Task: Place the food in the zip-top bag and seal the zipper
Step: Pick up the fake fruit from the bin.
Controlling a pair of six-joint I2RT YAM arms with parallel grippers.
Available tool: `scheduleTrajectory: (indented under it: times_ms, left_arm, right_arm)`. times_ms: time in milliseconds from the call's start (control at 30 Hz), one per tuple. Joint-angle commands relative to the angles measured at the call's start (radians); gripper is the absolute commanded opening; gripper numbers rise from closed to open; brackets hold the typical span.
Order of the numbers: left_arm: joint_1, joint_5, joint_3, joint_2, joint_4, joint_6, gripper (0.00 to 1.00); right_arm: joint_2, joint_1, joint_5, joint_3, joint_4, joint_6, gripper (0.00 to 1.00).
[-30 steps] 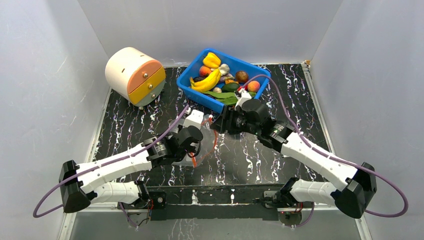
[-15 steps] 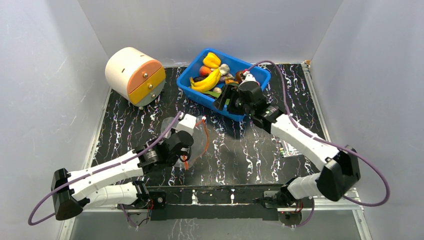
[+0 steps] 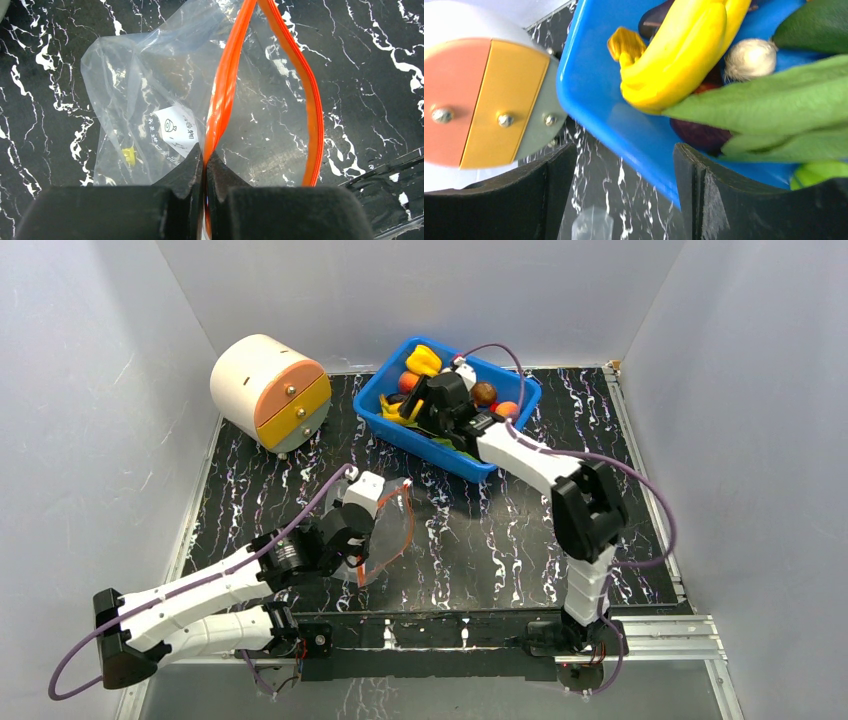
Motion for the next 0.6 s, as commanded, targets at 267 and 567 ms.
scheduleTrajectory:
  times_ms: [267,567]
  left_arm:
    - [0.002,-0.026,0.017,-0.058,-0.028,0.061,0.0]
    - [0.002,-0.03,0.0,-0.117,-0.013,0.068,0.0]
  right_arm:
    - [0.265,-0.023,0.229,0.297,0.022,0.119,0.9]
    - [0.332,-0.042,0.257,0.335,0.007,0.144,0.91]
